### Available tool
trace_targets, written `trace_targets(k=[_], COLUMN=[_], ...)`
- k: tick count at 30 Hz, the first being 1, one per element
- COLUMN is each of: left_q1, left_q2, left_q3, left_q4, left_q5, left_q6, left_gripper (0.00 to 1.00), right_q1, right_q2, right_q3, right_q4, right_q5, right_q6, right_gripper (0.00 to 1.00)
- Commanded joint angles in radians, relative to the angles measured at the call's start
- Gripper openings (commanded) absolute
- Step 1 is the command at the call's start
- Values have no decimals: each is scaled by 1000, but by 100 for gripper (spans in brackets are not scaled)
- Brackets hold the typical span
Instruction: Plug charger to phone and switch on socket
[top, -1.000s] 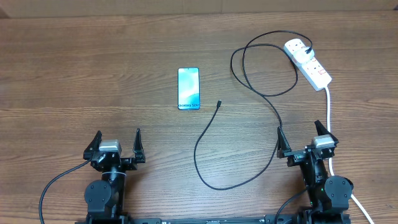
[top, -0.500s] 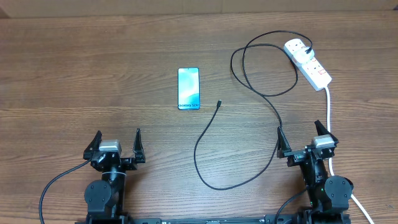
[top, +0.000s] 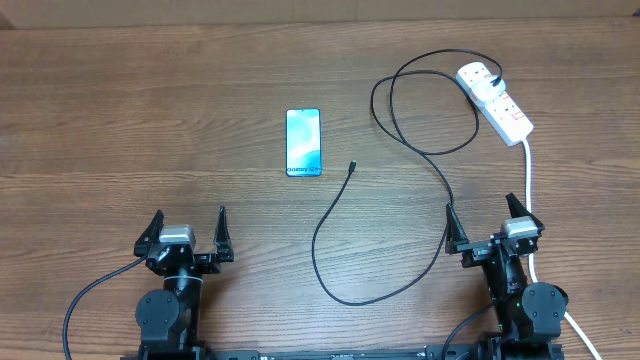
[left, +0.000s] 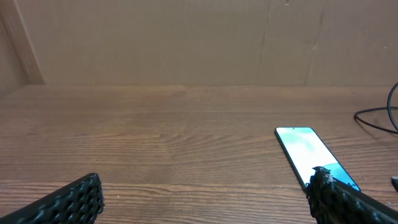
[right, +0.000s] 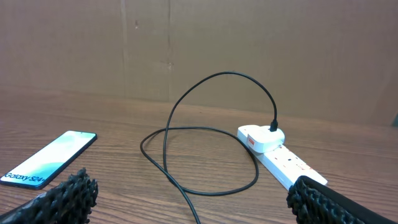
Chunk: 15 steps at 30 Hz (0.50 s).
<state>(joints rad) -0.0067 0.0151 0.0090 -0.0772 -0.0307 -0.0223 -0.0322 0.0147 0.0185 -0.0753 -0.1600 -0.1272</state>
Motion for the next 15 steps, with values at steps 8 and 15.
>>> trace_targets(k=[8,15], left_q1=[1,0], left_q2=[-11,-11], left_q3=[-4,-4], left_q4=[2,34], left_q5=[-3,47], left_q6=[16,-40], left_gripper=[100,100], right_q1=[-5,-5], right_q2=[-12,-12], right_q3=[-10,-10], right_q4=[5,5], right_q5=[-2,-2], right_q6=[-1,-1], right_gripper=[100,100])
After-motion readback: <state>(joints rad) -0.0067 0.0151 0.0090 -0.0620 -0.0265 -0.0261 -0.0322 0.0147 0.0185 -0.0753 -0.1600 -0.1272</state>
